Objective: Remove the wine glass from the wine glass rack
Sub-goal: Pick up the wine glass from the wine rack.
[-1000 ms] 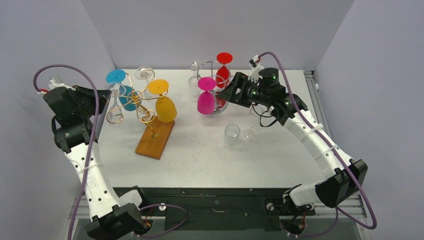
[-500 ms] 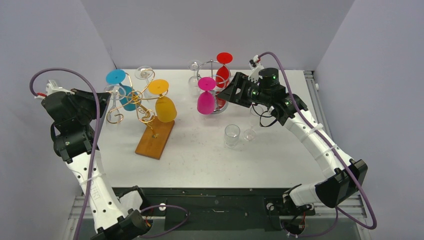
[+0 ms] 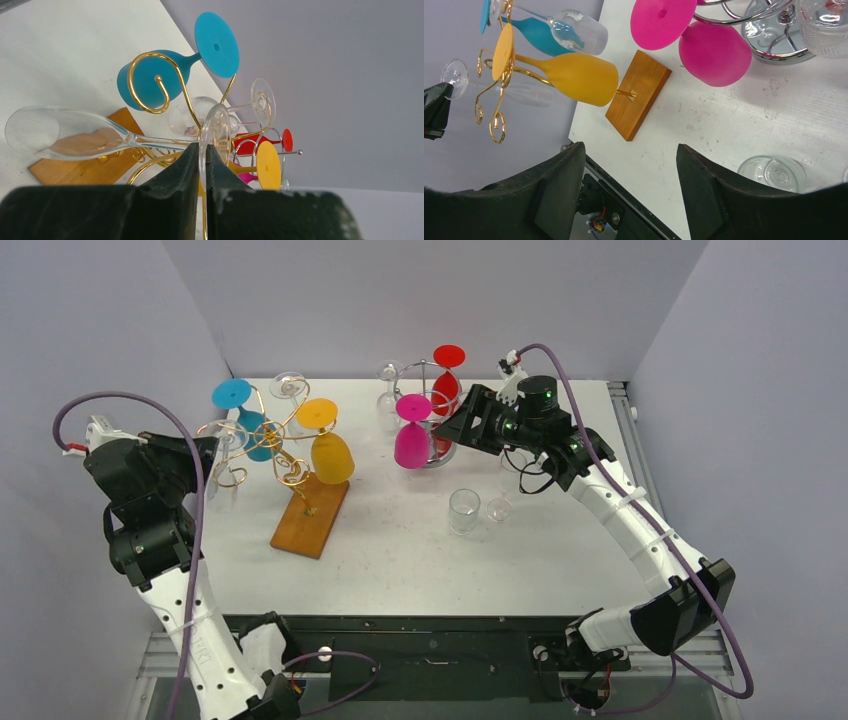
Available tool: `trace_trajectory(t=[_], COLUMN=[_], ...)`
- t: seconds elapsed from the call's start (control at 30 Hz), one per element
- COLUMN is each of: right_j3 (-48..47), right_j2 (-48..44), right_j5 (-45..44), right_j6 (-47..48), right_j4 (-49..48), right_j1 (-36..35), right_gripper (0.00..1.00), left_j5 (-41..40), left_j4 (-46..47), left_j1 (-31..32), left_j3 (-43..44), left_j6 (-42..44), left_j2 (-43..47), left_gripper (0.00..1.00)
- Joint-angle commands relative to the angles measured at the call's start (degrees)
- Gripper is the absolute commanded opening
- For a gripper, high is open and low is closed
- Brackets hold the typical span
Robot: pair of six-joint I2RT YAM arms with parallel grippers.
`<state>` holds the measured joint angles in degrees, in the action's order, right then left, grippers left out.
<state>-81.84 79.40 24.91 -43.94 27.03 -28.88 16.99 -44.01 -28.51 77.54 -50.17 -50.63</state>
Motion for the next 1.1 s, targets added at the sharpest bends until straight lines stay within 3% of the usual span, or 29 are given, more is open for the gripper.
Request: trace_trajectory(t=[0.0,0.53,1.07], right_j3=[-0.4,-0.9,-1.6], right_j2=[-0.3,0.1,0.4], right_j5=[-0.6,-1.2,-1.7], right_j6=[1.1,1.7,2.2], right_j4=[-1.7,-0.8,0.2], right_j1=[-0.3,-1.1,-1.3], right_gripper=[0.62,0.62,0.62], left_j5=[-3.6,-16.3,-17.9], left_j4=[-0.2,-7.1,-5.1], left_j1=[0.1,-0.4,-0.3], left_j3=[2.5,8.4,21.5], left_j6=[0.4,2.1,-2.2], left_j2=[2.0,3.6,-2.8], left_gripper=[0.0,0.0,0.0])
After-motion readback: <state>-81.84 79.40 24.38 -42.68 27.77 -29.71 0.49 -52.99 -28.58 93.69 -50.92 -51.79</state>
